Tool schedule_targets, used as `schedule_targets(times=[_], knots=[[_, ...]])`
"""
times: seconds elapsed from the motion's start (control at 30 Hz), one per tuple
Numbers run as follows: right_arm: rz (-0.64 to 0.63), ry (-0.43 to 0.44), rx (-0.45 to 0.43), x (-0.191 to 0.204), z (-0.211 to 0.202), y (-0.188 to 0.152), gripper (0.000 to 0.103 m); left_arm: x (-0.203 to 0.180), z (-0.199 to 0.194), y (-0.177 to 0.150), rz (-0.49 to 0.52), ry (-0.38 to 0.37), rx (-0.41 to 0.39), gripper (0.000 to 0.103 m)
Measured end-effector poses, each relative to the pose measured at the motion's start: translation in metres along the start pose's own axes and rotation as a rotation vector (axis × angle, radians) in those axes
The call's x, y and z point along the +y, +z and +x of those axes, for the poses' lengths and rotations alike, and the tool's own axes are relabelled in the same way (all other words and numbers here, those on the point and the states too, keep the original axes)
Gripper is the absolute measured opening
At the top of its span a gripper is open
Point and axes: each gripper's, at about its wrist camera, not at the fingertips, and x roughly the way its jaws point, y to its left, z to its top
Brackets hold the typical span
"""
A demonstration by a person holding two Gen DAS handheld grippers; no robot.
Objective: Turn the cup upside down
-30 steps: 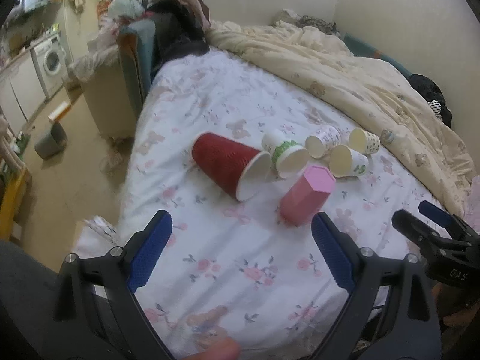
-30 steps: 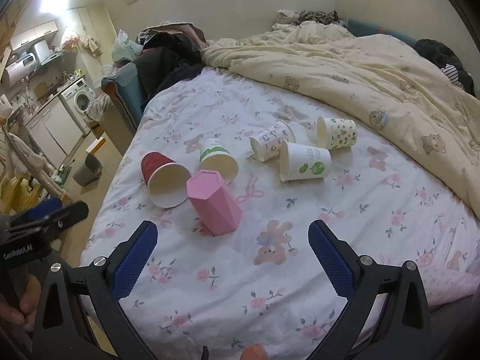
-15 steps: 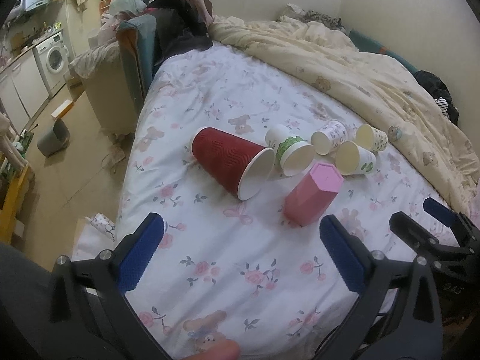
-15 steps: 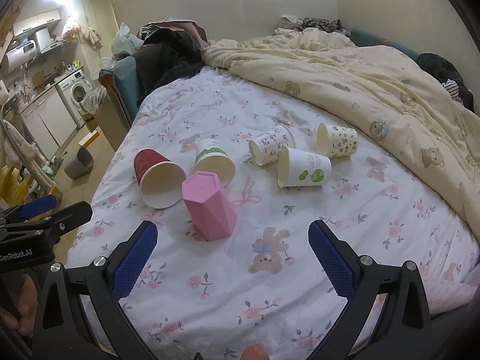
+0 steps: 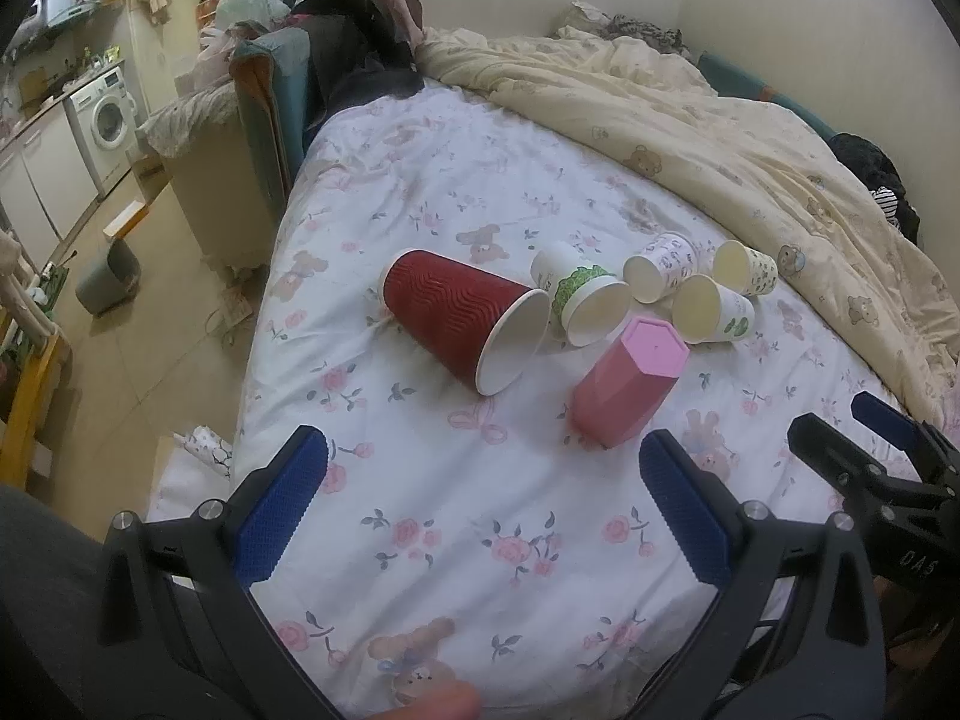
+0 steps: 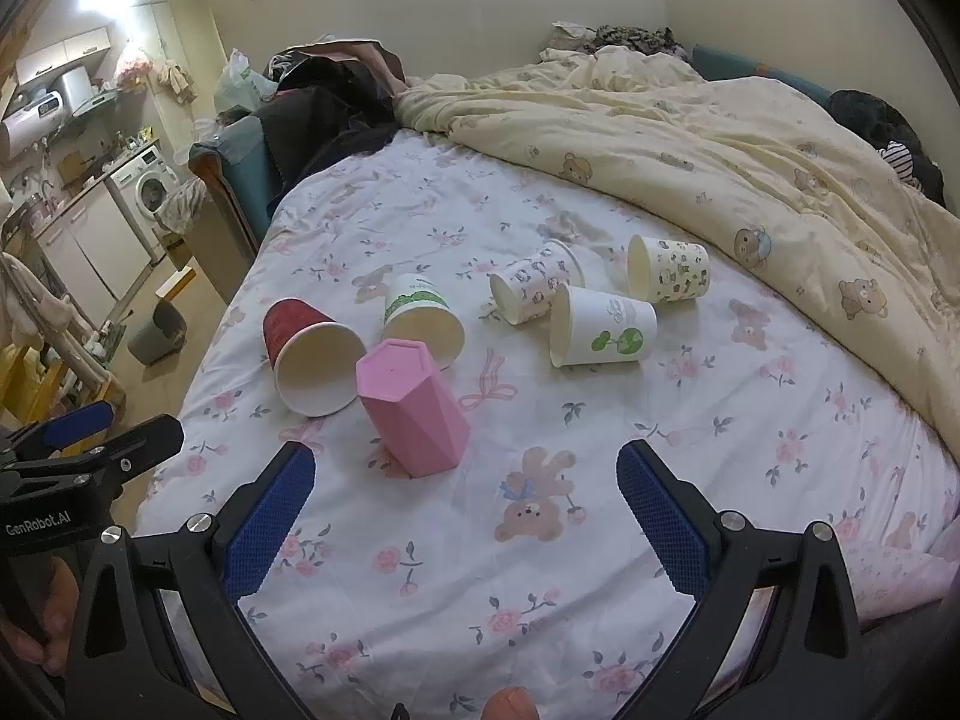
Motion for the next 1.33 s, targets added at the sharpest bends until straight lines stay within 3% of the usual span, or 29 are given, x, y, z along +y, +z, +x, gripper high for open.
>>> schedule_targets(times=[1.33], knots=[[0.007, 0.004, 0.024, -0.0024, 0.0051, -0.0006, 0.103, 0.0010, 0.0065, -0.0012, -0.007, -0.015, 0.027, 0.103]])
